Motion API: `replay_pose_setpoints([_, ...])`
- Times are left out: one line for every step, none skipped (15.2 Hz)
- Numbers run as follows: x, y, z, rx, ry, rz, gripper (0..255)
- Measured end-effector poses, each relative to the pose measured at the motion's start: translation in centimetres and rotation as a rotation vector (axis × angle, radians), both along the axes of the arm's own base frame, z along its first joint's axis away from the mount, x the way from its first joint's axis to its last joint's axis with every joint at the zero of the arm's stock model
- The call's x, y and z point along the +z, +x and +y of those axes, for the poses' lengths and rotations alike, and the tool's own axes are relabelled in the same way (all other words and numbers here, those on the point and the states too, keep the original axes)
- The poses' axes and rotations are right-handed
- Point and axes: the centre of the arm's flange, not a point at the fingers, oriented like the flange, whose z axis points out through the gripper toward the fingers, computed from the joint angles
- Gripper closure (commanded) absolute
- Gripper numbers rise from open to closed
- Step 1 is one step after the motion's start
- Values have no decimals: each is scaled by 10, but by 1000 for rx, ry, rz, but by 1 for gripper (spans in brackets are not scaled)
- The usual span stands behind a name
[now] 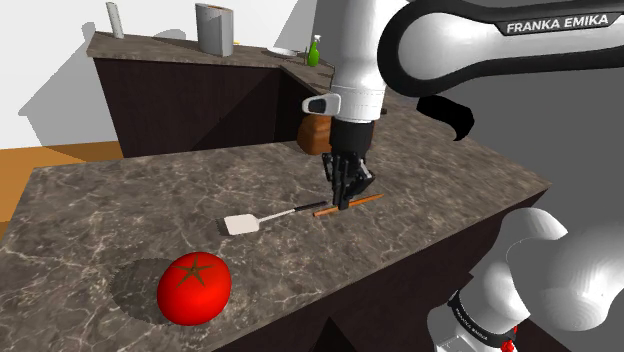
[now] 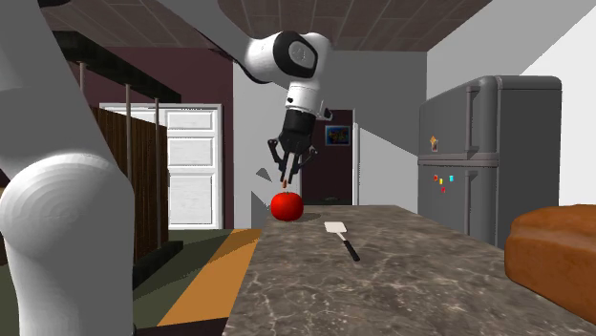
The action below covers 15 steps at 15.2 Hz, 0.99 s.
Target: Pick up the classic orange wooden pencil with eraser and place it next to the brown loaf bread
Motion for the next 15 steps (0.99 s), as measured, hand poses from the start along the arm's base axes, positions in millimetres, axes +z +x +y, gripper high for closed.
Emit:
replay_pose_setpoints([6, 0, -1, 0, 0, 0, 255])
replay_pose_setpoints([12, -1, 0, 0, 0, 0, 255])
replay_pose_setpoints([16, -1, -1, 0, 0, 0, 255])
replay_pose_setpoints([22, -1, -1, 0, 0, 0, 255])
replay_pose_setpoints([27, -1, 0, 0, 0, 0, 255])
replay_pose_setpoints([32, -1, -1, 0, 0, 0, 255])
replay_pose_setpoints([38, -1, -1, 0, 0, 0, 255])
replay_pose_setpoints([43, 0, 0, 0, 0, 0, 255])
replay_pose_setpoints([48, 0, 0, 0, 0, 0, 255])
replay_pose_setpoints([53, 0, 1, 0, 0, 0, 255])
replay_pose_setpoints([58, 1, 0, 0, 0, 0, 255])
replay_pose_setpoints([63, 0, 0, 0, 0, 0, 255])
replay_pose_setpoints([65, 3, -6, 0, 0, 0, 255])
replay_pose_setpoints([67, 8, -14, 0, 0, 0, 255])
replay_pose_setpoints([70, 12, -26, -1, 0, 0, 255])
